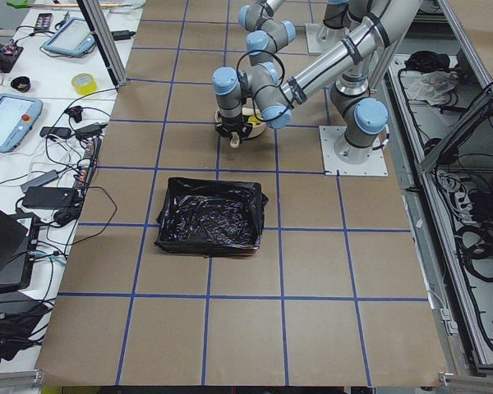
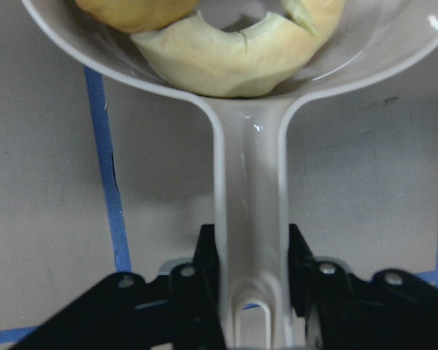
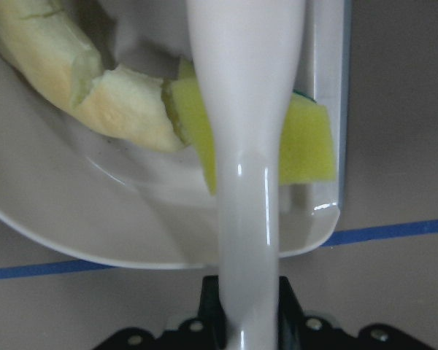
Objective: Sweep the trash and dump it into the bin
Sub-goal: 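Sweep the yellow potato into the dustpan with the brush in the right gripper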
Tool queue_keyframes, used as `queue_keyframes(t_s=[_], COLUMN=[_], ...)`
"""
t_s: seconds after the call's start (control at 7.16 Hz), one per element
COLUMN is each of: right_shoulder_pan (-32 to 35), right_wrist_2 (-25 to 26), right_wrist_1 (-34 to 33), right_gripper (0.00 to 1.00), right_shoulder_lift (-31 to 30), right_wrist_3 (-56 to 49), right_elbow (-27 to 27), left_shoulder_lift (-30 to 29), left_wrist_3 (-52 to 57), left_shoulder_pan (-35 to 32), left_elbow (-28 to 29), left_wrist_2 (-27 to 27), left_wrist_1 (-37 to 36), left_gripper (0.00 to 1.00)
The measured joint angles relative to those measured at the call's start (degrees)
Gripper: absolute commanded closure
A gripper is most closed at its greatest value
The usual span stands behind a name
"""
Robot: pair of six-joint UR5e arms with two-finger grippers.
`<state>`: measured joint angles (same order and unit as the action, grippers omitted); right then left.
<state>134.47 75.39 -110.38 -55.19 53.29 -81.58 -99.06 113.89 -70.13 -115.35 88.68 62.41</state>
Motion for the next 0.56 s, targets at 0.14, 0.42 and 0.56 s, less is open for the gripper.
queue_keyframes(t_s=[0.14,0.42,0.56], right_shoulder_pan=[-0.01,-0.95,-1.66], right_wrist_2=[1.67,5.35,7.26], right_wrist_1=[2.92,7.93,10.18], right_gripper=[1.00,1.00,1.00], right_shoulder_lift=[-0.27,-1.97,-3.29], right_wrist_3=[-0.57,-2.03,-3.60], right_elbow=[0.30,0.24,0.19], left_shoulder_lift=[-0.01,-0.07,-0.08], left_wrist_3=[0.01,0.02,0.02], left_shoulder_pan=[0.00,0.00,0.00], left_elbow=[0.06,0.14,0.16], left_wrist_2=[-0.02,-0.08,-0.08], left_wrist_1=[-0.03,-0.09,-0.10], left_gripper=[1.00,1.00,1.00])
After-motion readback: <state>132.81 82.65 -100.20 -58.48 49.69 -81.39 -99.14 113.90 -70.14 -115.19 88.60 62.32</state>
